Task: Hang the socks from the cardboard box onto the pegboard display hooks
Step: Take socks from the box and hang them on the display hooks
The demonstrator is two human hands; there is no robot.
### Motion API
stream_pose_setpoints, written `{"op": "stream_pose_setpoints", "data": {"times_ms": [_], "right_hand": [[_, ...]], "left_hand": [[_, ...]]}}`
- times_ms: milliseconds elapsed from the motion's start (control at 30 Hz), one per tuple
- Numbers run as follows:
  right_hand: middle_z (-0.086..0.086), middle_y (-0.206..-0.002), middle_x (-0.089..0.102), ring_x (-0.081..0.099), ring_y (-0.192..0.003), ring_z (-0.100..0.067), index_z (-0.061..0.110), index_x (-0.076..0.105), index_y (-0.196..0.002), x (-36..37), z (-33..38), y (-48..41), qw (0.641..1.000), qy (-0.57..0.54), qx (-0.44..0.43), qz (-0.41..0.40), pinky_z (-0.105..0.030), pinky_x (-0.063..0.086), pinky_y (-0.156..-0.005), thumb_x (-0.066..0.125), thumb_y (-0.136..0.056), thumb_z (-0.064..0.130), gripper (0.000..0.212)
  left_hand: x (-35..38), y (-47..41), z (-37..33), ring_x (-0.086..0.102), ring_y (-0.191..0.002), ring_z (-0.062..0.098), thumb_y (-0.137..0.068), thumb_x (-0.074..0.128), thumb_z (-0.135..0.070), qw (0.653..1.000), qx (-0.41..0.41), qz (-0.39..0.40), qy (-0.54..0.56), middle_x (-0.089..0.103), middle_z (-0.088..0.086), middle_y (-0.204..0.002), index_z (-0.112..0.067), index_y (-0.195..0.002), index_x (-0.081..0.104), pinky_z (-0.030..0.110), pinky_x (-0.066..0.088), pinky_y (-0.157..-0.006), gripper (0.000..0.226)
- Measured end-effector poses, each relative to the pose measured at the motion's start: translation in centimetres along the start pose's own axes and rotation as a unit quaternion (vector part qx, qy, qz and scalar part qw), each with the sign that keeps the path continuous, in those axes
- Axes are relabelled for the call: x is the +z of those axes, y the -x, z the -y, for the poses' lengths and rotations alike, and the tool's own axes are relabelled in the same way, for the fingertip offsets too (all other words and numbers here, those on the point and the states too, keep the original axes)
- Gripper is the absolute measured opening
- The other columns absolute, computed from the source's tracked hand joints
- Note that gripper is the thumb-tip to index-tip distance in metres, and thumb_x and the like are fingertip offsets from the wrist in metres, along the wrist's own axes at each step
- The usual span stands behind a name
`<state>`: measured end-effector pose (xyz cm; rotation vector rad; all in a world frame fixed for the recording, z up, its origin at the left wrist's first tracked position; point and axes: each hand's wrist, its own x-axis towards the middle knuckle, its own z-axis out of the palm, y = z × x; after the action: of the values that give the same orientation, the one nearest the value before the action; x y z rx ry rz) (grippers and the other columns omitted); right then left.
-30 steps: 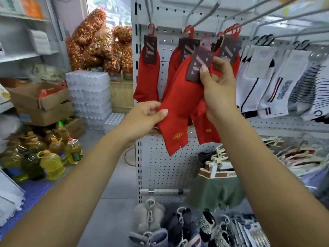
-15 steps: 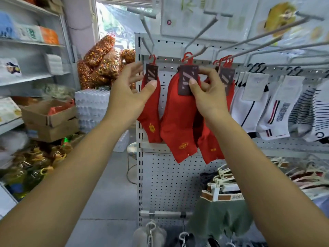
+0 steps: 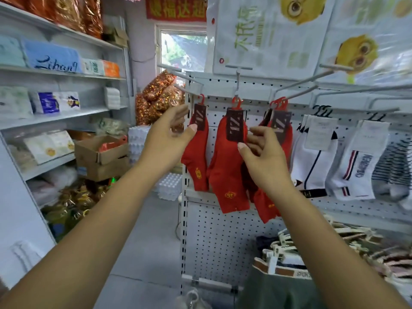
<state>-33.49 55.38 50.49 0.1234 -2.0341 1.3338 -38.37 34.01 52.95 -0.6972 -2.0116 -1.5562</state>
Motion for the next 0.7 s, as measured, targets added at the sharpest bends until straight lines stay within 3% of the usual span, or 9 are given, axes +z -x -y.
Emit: {"op": "stream_pose_setpoints", "data": {"times_ms": [100,200,367,433,533,567,700], "right_hand": [[0.020,-0.123,0.058,0.055,-0.120,0.005,0.026,0.052,-0.128,-0.3,-0.5,3.3,0.999,0.012,-0.039,-0.013,-0.017,0.047,-0.102,0.069,-0.095,0.025,0.038],[0.021,-0.129,0.055,0.053,-0.122,0.005,0.032,0.055,-0.127,0.0,-0.8,6.6,0.997,0.016,-0.074,-0.003,-0.016,0.048,-0.099,0.068,-0.094,0.035,0.037],[0.016,-0.132,0.059,0.051,-0.121,0.005,0.025,0.060,-0.130,1.7,-1.3,11.3,0.987,0.034,-0.059,0.146,-0.016,0.040,-0.104,0.069,-0.092,0.035,0.040],[0.016,-0.133,0.058,0.049,-0.118,0.004,0.027,0.059,-0.132,2.3,-1.8,12.8,0.972,0.041,-0.051,0.225,-0.017,0.038,-0.101,0.068,-0.093,0.038,0.042],[0.014,-0.134,0.055,0.045,-0.117,0.001,0.025,0.058,-0.136,3.4,-3.3,15.4,0.945,0.054,-0.049,0.319,-0.014,0.031,-0.097,0.066,-0.094,0.040,0.045],[0.011,-0.135,0.056,0.046,-0.122,-0.003,0.023,0.058,-0.137,4.1,-3.8,16.5,0.931,0.060,-0.058,0.354,-0.012,0.029,-0.098,0.066,-0.094,0.039,0.046],[0.000,-0.138,0.060,0.049,-0.131,-0.014,0.015,0.061,-0.135,7.4,-5.6,22.4,0.872,0.068,-0.084,0.477,-0.004,0.024,-0.098,0.069,-0.094,0.033,0.046]], "left_hand": [[-0.4,3.1,0.7,0.054,-0.125,-0.005,-0.098,0.067,-0.026,0.999,-0.029,-0.013,-0.017,0.060,-0.024,-0.128,-0.038,-0.131,0.059,0.027,0.045,-0.104,0.036],[-0.7,6.9,1.6,0.055,-0.125,0.000,-0.098,0.066,-0.029,0.997,-0.056,-0.025,-0.048,0.061,-0.023,-0.128,-0.045,-0.123,0.061,0.034,0.046,-0.107,0.031],[-1.4,14.0,2.8,0.059,-0.122,0.006,-0.096,0.068,-0.027,0.984,-0.112,-0.060,-0.125,0.067,-0.012,-0.128,-0.027,-0.128,0.067,0.034,0.048,-0.105,0.032],[-2.2,17.3,3.6,0.061,-0.117,0.007,-0.096,0.069,-0.024,0.970,-0.142,-0.095,-0.174,0.069,-0.007,-0.126,-0.020,-0.127,0.069,0.030,0.049,-0.102,0.031],[-3.9,23.4,4.9,0.053,-0.107,-0.005,-0.093,0.073,-0.018,0.938,-0.201,-0.139,-0.247,0.070,0.001,-0.123,-0.010,-0.123,0.072,0.002,0.035,-0.091,0.031],[-4.6,26.0,5.4,0.053,-0.107,-0.004,-0.092,0.073,-0.017,0.922,-0.233,-0.150,-0.269,0.070,0.003,-0.122,-0.009,-0.122,0.072,0.001,0.033,-0.090,0.031],[-7.9,36.9,6.3,0.063,-0.116,0.030,-0.092,0.073,-0.018,0.847,-0.368,-0.176,-0.340,0.071,0.012,-0.122,-0.008,-0.121,0.071,0.037,0.046,-0.101,0.031]]}}
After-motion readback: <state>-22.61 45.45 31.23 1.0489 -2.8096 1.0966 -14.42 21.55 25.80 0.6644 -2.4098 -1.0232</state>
